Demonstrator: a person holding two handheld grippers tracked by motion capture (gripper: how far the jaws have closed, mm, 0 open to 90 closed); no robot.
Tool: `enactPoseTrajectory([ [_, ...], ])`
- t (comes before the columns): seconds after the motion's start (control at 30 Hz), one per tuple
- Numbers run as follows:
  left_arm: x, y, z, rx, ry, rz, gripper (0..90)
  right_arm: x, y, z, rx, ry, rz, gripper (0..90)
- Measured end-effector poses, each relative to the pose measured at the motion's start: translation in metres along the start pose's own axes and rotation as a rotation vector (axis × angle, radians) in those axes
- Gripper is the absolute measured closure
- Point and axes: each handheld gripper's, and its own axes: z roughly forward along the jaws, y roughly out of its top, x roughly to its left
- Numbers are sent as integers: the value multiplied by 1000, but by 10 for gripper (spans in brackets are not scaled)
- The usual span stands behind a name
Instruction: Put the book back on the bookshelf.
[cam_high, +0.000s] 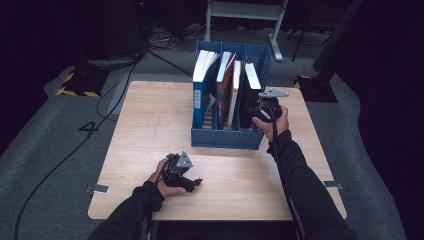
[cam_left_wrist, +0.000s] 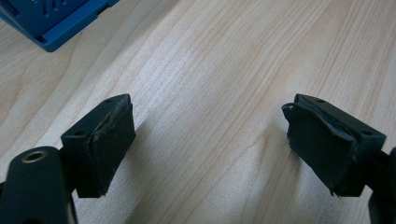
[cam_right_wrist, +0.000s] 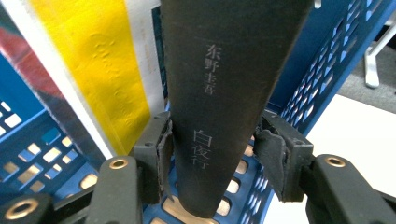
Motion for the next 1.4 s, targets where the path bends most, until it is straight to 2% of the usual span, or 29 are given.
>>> enactPoseTrajectory([
  [0.43,0,0,0,-1,0,-1,155,-4,10,14,17,-9,2,465],
  [0.77,0,0,0,-1,-1,-1,155,-5,12,23,34,-38,7,452],
  [1.0,0,0,0,-1,0,-1,155,-5,13,22,45,-47,8,454],
  [1.17,0,0,0,0,1,0,156,-7,13,15,54,-25,3,472],
  [1.4,0,0,0,2,1,3,156,-5,12,4,63,-23,-44,465],
])
